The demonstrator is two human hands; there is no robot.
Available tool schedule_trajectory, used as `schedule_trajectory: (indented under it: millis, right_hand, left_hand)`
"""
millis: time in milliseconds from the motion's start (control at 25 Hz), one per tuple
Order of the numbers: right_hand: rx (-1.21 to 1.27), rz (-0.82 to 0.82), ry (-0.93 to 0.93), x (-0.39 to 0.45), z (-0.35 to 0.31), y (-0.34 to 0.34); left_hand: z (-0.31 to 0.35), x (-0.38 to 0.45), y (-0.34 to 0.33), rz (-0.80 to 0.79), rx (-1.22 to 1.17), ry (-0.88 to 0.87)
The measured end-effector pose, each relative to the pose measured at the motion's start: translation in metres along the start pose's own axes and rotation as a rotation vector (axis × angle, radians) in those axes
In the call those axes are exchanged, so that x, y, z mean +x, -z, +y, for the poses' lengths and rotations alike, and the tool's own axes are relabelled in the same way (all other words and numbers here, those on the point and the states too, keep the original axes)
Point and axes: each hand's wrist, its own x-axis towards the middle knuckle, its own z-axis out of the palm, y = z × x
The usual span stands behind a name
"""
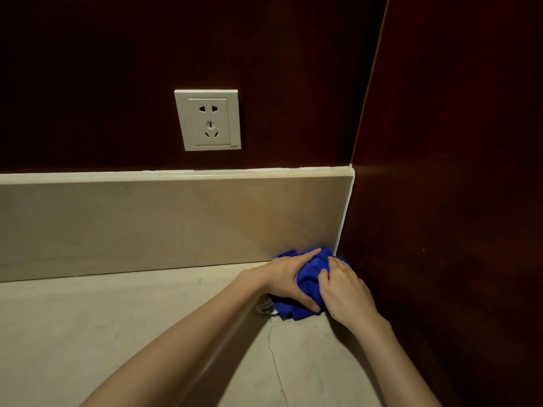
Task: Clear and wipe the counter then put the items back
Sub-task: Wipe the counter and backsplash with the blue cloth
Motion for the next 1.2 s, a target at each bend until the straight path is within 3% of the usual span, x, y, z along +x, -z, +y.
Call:
schedule_trajectory:
  millis: [440, 760, 1200]
  right_hand:
    - [-0.006, 0.077, -0.087, -0.046, -0.001, -0.005]
    - [0.002, 0.152, -0.16, -0.138, 0.003, -0.007]
    - [0.071, 0.141, -0.063, -0.236, 0.036, -0.005]
  left_hand:
    - [0.016, -0.004, -0.006, -0.083, -0.071, -0.074]
    - [0.057, -0.06, -0.035, -0.177, -0.05, -0.196]
    - [0.108, -0.144, -0.08, -0.109, -0.01, -0.279]
